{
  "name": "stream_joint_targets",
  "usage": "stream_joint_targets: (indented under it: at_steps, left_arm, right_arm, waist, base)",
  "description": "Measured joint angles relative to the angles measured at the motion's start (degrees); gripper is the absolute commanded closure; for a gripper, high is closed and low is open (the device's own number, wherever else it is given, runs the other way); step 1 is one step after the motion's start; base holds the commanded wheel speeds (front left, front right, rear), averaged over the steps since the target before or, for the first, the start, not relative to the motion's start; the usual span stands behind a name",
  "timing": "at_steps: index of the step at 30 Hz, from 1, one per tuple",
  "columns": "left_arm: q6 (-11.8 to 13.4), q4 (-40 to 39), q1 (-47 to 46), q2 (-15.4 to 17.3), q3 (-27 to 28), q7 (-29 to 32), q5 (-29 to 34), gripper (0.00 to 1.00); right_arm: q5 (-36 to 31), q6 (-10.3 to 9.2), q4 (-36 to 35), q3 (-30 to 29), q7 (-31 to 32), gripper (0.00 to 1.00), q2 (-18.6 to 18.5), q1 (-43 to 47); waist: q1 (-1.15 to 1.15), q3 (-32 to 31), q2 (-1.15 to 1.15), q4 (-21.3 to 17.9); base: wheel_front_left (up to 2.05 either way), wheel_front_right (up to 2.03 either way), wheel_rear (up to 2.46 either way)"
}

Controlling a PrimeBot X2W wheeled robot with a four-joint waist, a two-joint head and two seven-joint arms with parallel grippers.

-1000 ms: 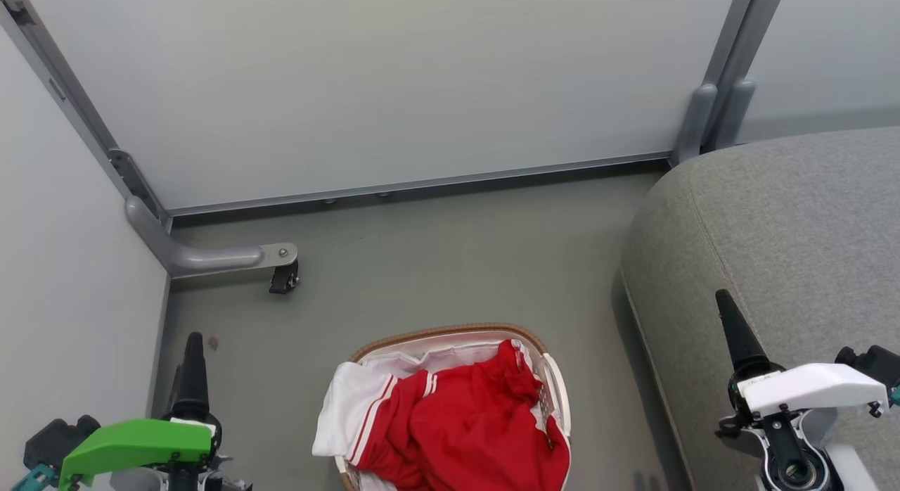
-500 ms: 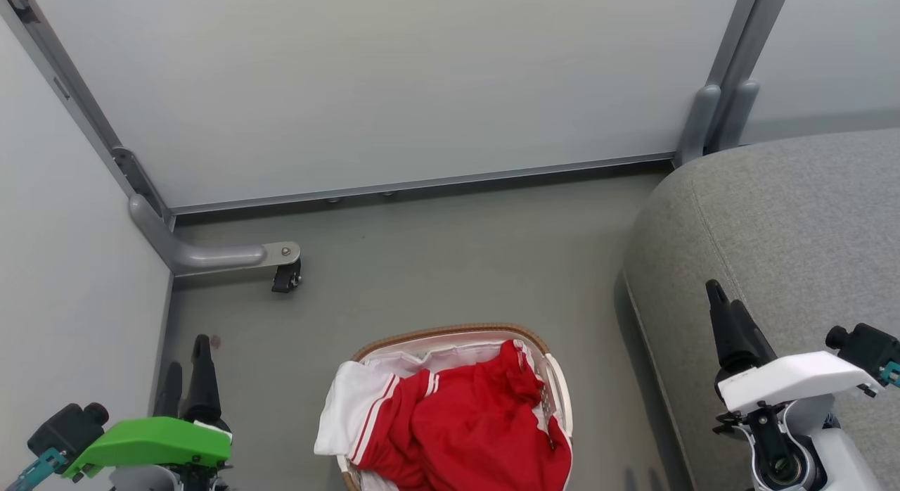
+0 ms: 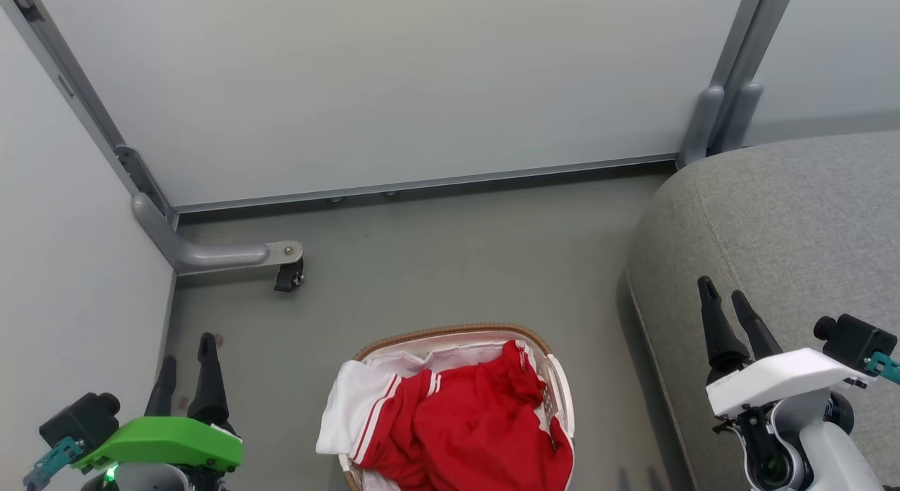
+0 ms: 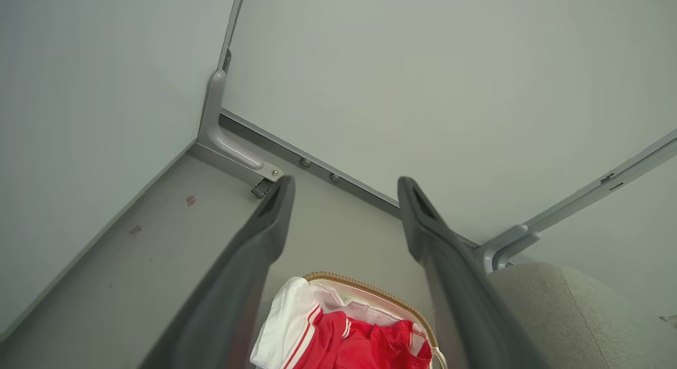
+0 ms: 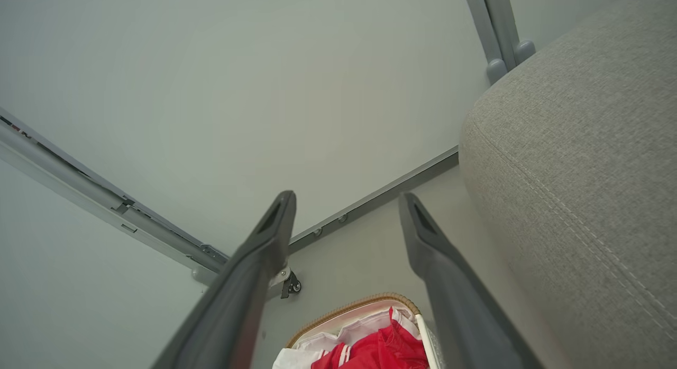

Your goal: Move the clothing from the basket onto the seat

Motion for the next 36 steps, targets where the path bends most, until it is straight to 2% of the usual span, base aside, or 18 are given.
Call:
stream_joint_targets:
  at_steps: [17,36]
  left_arm:
    - [-0.01,0.4,0.01,0.63,-1.38,-2.77,12.98,0.0]
    - [0.01,1.11,-1.2,-0.86,-3.24,-5.26,22.73,0.0]
  right_arm:
    - [-11.35,0.0,0.77,1.16,-2.75,0.0,-0.2,-0.88]
    - [-22.37,0.01,2.21,0.62,-5.24,0.0,1.36,-2.0]
  waist:
    - [0.0,-0.32,0.0,0.49]
    - [0.0,-0.4,0.0,1.17]
  base:
    - [0.0,0.0,0.0]
    - [0.0,0.0,0.0]
